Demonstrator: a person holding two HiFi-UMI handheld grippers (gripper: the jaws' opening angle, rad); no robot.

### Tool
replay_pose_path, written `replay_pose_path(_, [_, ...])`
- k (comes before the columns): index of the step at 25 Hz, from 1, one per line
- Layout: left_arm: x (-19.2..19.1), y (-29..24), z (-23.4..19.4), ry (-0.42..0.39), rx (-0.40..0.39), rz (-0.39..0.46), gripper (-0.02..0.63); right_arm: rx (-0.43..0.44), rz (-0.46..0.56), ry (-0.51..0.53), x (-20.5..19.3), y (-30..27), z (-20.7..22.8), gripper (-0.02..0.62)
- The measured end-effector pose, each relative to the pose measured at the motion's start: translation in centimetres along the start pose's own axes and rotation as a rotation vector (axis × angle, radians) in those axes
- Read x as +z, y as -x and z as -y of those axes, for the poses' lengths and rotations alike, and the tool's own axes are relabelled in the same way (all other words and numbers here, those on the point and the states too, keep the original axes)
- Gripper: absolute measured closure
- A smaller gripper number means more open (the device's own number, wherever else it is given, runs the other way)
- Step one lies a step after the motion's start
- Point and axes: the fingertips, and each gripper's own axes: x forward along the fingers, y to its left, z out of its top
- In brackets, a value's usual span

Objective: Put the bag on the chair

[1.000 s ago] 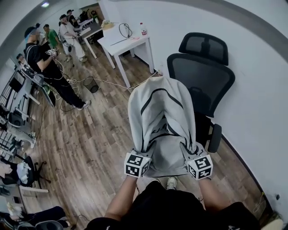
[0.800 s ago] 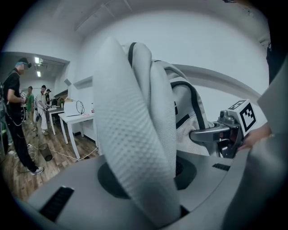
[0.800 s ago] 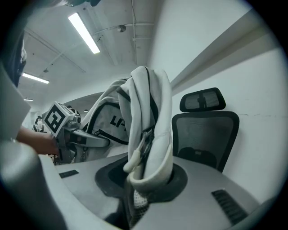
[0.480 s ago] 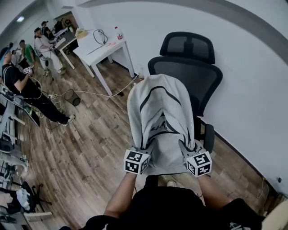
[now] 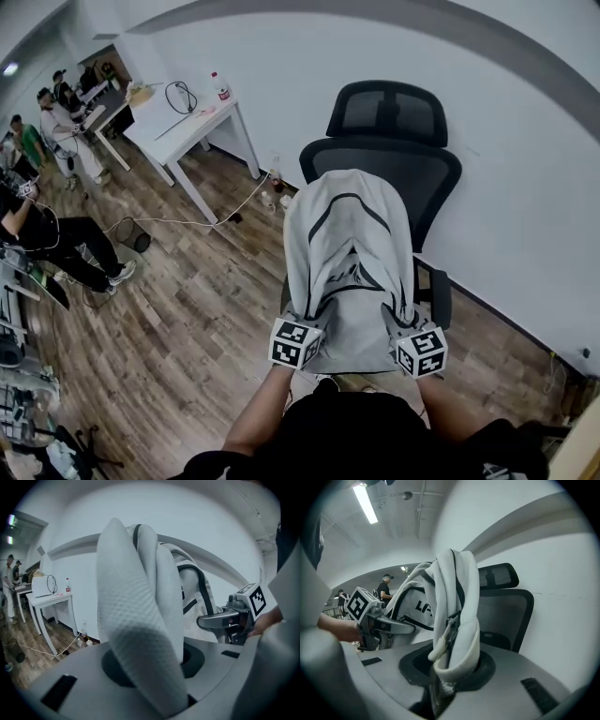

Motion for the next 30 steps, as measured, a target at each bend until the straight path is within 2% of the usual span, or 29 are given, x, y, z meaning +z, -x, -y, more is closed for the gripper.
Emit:
replay_pose_path(7, [0.0, -3.1, -0.4, -0.022, -0.122, -0.020, 0.471, -0.112, -0.006, -0.068, -1.0, -0.7, 1.4, 0.509])
replay_pose_path(14, [-0.3, -7.9, 0.2, -0.029, -0.167, -0.073, 0.472, -0.162, -0.027, -0.114, -2.6, -1.3, 5.2, 0.509])
replay_pose_path(22, [-1.3, -12.8, 0.3, -0.003, -0.177, -0.103, 0.471, -0.109, -0.062, -0.146, -4.7, -3.2, 9.7, 0.506])
replay_pose_path(30, [-6.1, -18.2, -1.6, 0.028, -0.175, -0.198, 0.471, -0.037, -0.124, -0.217, -10.6, -7.6, 12.9, 0.503])
